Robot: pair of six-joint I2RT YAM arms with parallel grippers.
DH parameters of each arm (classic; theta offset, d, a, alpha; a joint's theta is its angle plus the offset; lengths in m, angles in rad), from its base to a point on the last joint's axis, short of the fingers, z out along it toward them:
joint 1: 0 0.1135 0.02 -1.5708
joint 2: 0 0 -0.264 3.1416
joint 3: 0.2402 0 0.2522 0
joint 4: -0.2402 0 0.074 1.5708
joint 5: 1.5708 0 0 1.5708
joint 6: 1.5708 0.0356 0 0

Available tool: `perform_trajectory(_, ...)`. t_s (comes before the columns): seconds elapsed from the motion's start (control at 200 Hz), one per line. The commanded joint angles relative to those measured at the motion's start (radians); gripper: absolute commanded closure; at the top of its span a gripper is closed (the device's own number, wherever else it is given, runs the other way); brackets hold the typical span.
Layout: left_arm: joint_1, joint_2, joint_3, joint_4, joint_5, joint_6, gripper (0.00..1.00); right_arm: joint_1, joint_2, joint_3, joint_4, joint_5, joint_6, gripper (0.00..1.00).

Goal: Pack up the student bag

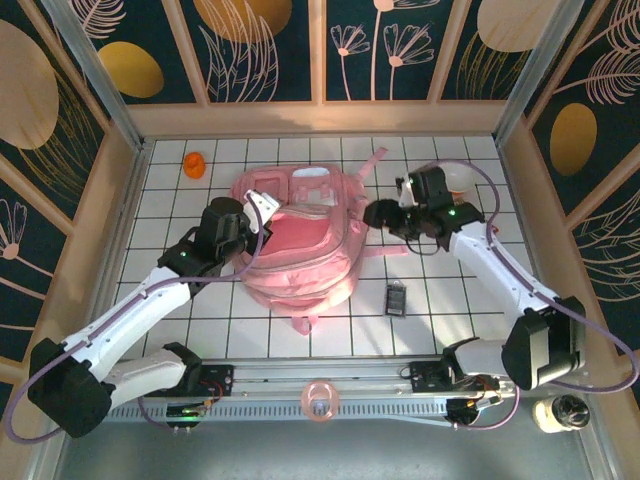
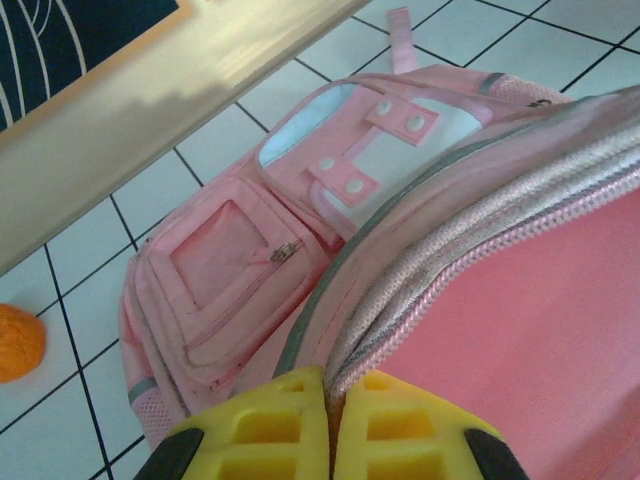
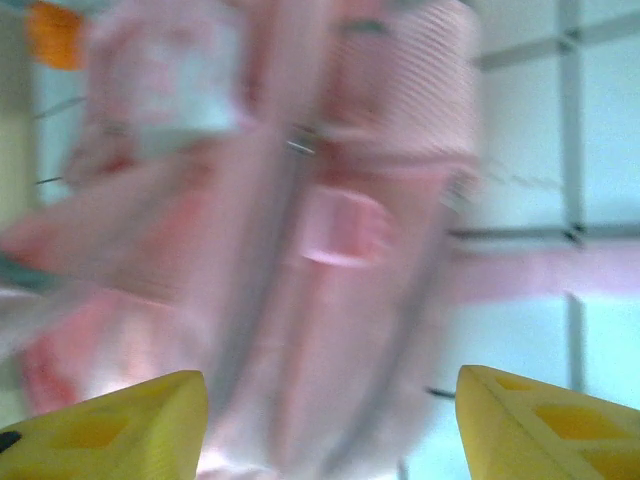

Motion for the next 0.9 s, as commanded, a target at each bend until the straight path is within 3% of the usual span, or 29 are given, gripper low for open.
perform_trajectory(0.0, 0.009, 0.014, 0.072, -0.04, -0.058, -0.077, 1.0, 0.002, -0.017, -0.11, -0.197, 0.2, 0.063, 0.33)
perform_trajectory(0.395, 0.008, 0.031, 0.064, -0.015, -0.028, -0.097, 1.0, 0.154, 0.061, -0.266, -0.229, 0.227, 0.172, 0.29)
perform_trajectory(0.771, 0.009, 0.018, 0.042, -0.002, -0.016, -0.102, 1.0, 0.159, 0.198, -0.278, -0.166, 0.248, 0.129, 0.28)
perform_trajectory(0.896, 0.009, 0.011, 0.036, 0.004, -0.013, -0.105, 1.0, 0.142, 0.217, -0.311, -0.111, 0.223, 0.113, 0.36)
